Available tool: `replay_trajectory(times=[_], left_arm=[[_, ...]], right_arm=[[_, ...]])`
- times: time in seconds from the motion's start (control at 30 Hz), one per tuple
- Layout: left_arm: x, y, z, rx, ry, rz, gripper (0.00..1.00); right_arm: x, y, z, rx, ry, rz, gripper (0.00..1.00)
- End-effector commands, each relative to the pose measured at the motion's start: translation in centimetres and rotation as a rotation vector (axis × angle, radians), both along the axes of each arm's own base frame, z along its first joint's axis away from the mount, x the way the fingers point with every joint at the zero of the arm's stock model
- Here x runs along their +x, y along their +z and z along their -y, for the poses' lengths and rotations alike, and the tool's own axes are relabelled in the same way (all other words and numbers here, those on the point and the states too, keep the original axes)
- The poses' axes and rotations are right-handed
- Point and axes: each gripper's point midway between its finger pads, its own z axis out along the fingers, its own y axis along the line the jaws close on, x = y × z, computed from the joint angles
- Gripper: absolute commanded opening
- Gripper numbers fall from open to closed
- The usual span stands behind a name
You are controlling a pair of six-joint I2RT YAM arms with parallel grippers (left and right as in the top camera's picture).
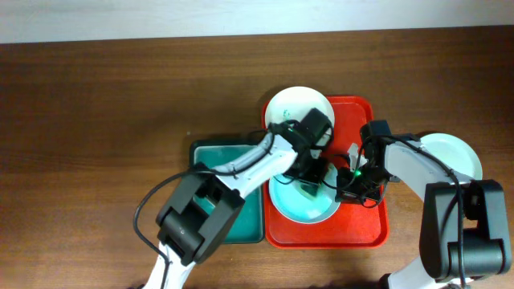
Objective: Clean dirty plates on tray and stack at the side
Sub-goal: 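Scrub the held plate with the sponge in the left gripper, then lift the plate with right gripper and tilt it over the green tray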
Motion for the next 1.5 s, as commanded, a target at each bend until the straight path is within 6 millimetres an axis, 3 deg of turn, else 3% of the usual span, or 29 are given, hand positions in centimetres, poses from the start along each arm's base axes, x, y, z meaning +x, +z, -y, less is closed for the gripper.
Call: replay_trajectory(times=[0.0,0.07,0.17,0.23,0.33,0.47,0.53,0.57,0.63,0.77,0.8,0.83,0.9,0.93,0.97,1.03,1.07,1.1,1.17,1.23,1.3,1.37,1.47], left_arm=[[-3.1,-1.0,0.6,0.006,-0.087,-0.081,0.0],[-3.2,-1.4,-1.5,0.074,-0.055,-0.123,0.0],[-0.7,-2.5,-8.1,0.348,0.038,-0.045,0.0],[1.3,-1.7,-11.0,0.491,0.069,0.083,0.0],[4.1,2.5,-12.8,0.552,0.14,0.272,0.0],[2.9,8.7,-11.0,0.337,0.176,0.259,0.0],[3.2,12.2,-14.7,0.336,0.256,0.264,0.0],[3.6,12.5,-16.8,0.371,0.295,0.257,0.0],[4.3,10.1,-22.0,0.443,0.402,0.159,0.0],[2.0,2.7,-23.1,0.375,0.432,0.023,0.04],[1.5,1.8,-23.4,0.382,0.43,0.014,0.09],[1.4,1.7,-23.4,0.384,0.429,0.012,0.24],[1.8,2.1,-23.2,0.374,0.431,0.024,0.49],[2.0,2.8,-23.1,0.367,0.433,0.034,0.54],[2.2,3.7,-23.0,0.357,0.436,0.046,0.54],[2.6,7.0,-22.9,0.315,0.447,0.101,0.6],[2.7,10.3,-22.9,0.265,0.461,0.171,0.73],[2.8,12.4,-23.2,0.229,0.478,0.216,0.82],[2.8,17.1,-25.2,0.145,0.554,0.329,0.97],[2.4,20.7,-27.2,0.087,0.62,0.418,1.0],[1.6,22.1,-28.0,0.079,0.639,0.459,0.99],[1.2,22.0,-28.2,0.088,0.637,0.446,0.99],[1.1,21.9,-28.2,0.091,0.637,0.441,0.99]], right_arm=[[-0.8,-1.2,1.2,-0.07,0.022,-0.026,0.05],[-0.8,-1.2,1.1,-0.069,0.022,-0.026,0.04],[-0.8,-1.2,1.2,-0.07,0.022,-0.026,0.05],[-0.8,-1.2,1.2,-0.07,0.022,-0.026,0.04],[-0.8,-1.2,1.1,-0.069,0.022,-0.026,0.04],[-1.0,-1.1,1.2,-0.069,0.022,-0.034,0.05],[-1.0,-1.1,1.1,-0.069,0.022,-0.033,0.05],[-1.0,-1.1,1.1,-0.069,0.022,-0.033,0.05],[-1.0,-1.1,1.2,-0.069,0.022,-0.033,0.04],[-0.8,-1.2,1.1,-0.069,0.022,-0.025,0.04],[-0.8,-1.2,1.1,-0.069,0.022,-0.025,0.04],[-0.7,-1.2,1.1,-0.068,0.027,-0.018,0.04],[-0.2,-1.2,1.1,-0.064,0.053,0.012,0.04],[-0.1,-0.9,1.1,-0.065,0.053,0.014,0.04],[0.2,0.0,1.1,-0.065,0.053,0.023,0.04],[1.3,3.7,1.8,-0.122,0.068,0.082,0.04],[1.9,7.0,1.7,-0.181,0.11,0.14,0.04],[2.4,9.2,1.0,-0.196,0.143,0.194,0.04],[3.7,13.2,-3.2,-0.168,0.256,0.339,0.04],[3.6,14.0,-7.6,-0.171,0.339,0.408,0.04],[4.3,13.9,-10.9,-0.223,0.353,0.498,0.04],[5.4,15.0,-13.7,-0.292,0.394,0.658,0.04],[6.5,17.9,-14.3,-0.541,0.409,0.885,0.04]])
